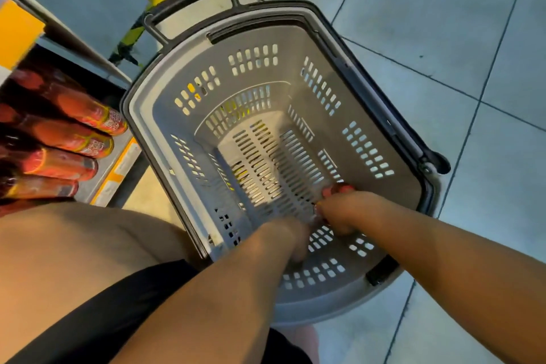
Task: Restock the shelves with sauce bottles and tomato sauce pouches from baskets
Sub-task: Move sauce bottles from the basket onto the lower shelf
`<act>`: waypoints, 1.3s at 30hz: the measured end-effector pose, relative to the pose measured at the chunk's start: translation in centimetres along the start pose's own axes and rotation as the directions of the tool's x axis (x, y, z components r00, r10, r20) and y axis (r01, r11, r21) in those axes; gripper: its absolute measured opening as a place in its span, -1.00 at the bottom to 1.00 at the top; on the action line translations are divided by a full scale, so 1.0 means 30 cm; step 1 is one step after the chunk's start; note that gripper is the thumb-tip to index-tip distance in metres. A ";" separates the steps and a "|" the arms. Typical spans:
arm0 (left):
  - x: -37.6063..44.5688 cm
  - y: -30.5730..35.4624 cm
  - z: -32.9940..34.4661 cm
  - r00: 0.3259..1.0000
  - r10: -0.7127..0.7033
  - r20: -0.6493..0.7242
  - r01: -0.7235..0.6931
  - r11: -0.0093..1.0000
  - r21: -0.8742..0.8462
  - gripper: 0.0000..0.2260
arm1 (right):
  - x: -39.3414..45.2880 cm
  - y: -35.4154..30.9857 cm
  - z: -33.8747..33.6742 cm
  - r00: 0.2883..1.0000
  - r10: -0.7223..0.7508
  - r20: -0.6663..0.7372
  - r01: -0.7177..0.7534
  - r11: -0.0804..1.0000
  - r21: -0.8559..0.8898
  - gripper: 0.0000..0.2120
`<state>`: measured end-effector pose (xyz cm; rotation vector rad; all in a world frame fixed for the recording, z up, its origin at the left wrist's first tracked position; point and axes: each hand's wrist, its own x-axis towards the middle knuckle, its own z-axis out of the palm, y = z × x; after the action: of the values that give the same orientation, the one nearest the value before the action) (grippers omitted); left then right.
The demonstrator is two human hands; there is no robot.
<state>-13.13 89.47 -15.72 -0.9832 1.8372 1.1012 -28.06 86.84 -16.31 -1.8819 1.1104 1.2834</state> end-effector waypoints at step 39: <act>-0.424 -0.150 -0.221 0.453 -0.425 -0.784 -0.277 0.769 -0.577 -0.90 | -0.316 -0.091 -0.177 0.562 0.538 -0.628 0.332 0.549 0.767 -0.85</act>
<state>-5.36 84.78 -3.74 -2.4654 2.1435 1.2942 -25.09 86.61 -5.50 -1.5290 1.9022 -0.3725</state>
